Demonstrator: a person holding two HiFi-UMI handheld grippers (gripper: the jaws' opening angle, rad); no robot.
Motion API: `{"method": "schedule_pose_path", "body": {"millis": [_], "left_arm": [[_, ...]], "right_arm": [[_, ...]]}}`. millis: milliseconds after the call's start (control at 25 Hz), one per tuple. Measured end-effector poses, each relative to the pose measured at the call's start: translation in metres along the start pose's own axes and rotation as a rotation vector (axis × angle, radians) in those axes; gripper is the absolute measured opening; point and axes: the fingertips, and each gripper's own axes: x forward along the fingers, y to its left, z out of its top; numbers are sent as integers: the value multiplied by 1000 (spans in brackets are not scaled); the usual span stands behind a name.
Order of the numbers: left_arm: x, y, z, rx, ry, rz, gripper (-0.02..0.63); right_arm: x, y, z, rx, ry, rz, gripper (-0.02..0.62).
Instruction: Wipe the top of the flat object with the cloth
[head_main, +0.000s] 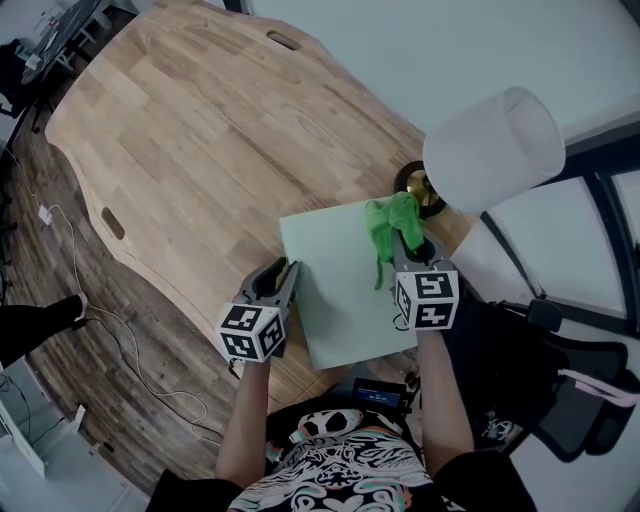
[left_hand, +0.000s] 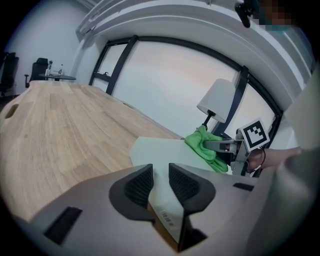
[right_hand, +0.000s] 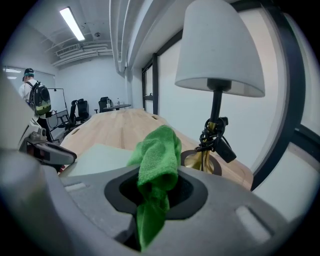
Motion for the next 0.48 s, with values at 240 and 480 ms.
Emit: {"method": "schedule_pose_path", "body": {"millis": [240,480], "left_arm": [[3,-1,-2,-27,6,-27,83],[3,0,-3,-44,16,-49,83]], "right_arm": [[17,9,-15,-52,125,44,83],[21,11,-18,-94,149,35,83]]}}
